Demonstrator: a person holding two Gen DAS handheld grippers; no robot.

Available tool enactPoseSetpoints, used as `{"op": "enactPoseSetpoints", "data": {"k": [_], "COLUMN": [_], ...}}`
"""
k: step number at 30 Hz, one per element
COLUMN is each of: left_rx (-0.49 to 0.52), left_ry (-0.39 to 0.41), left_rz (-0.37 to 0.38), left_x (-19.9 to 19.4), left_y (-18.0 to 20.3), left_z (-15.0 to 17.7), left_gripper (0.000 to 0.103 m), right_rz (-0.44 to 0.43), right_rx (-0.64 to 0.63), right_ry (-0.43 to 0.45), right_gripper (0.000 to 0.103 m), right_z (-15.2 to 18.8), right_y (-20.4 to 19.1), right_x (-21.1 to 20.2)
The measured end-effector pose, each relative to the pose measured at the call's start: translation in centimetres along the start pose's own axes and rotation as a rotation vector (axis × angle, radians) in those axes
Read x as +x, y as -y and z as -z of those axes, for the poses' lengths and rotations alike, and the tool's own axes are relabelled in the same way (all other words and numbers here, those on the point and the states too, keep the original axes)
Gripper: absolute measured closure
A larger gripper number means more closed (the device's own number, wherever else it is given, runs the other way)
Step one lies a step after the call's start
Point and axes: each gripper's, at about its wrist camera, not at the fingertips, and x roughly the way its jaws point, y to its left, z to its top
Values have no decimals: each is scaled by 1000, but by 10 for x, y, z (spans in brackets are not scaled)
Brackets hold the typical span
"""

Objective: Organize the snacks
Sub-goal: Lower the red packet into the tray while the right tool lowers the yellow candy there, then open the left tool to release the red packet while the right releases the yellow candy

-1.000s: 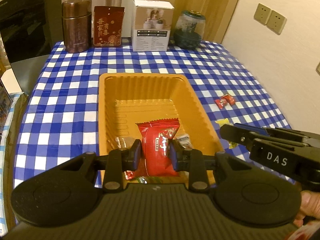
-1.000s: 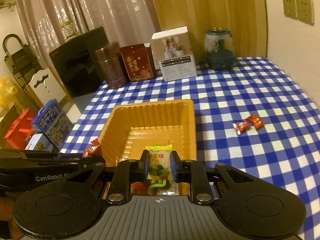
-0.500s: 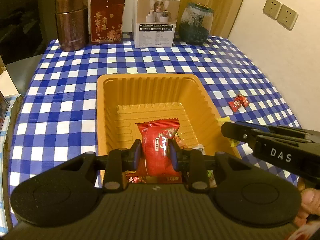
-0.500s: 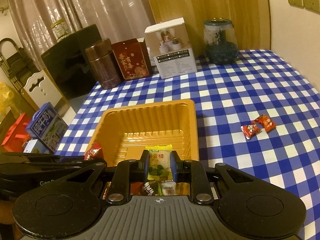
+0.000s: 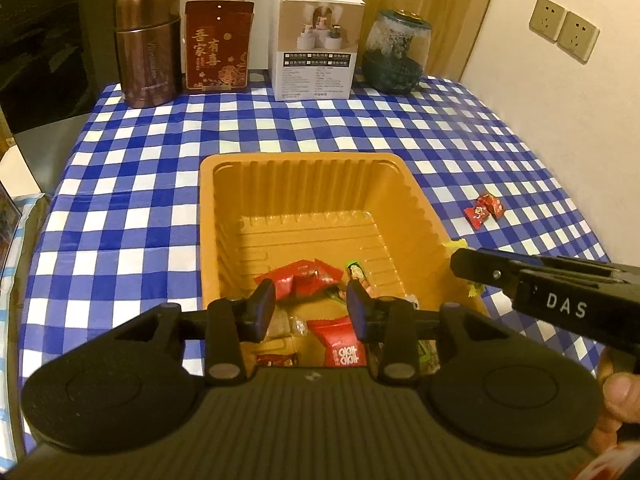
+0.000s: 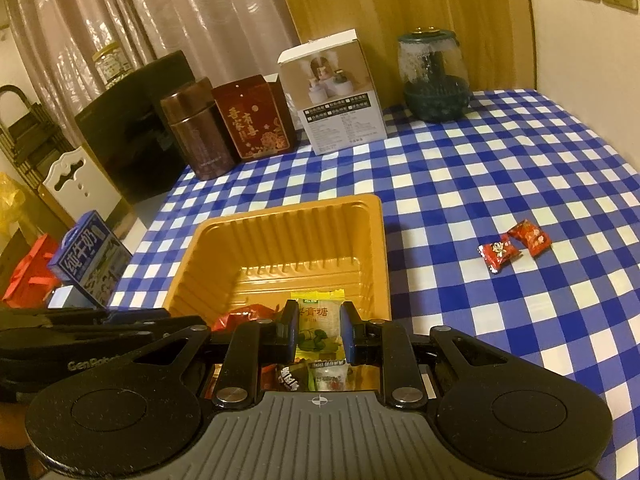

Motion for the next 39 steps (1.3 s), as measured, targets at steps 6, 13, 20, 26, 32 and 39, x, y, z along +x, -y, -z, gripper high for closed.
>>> {"op": "enactPoseSetpoints", "data": {"k": [6,13,20,26,32,39], "left_rx": [-13,-22,-24,-24,-19,-12], "left_ry": [4,3,0,2,9,15], "left_rz": [-3,-10,-17,-14,3,18], "left_x": [-9,-12,-12,-16,-27,-43], "left_y": [-4,-10,-12,-11,-3,13], "left_z": [6,9,11,14,19,27], "left_gripper": [67,67,67,67,66,64], "right_rz": [-11,-23,-60,-55,-1,59], "right_rx": [3,10,70,96,129,153], "right_ry": [-2,-7,3,22,33,47], "right_gripper": [81,81,51,46,46,46], "right_z": [0,0,-2,-3,5,20], "right_y": [-5,-8,-4,6,23,37], "right_x": [0,3,8,-4,-30,-66]}}
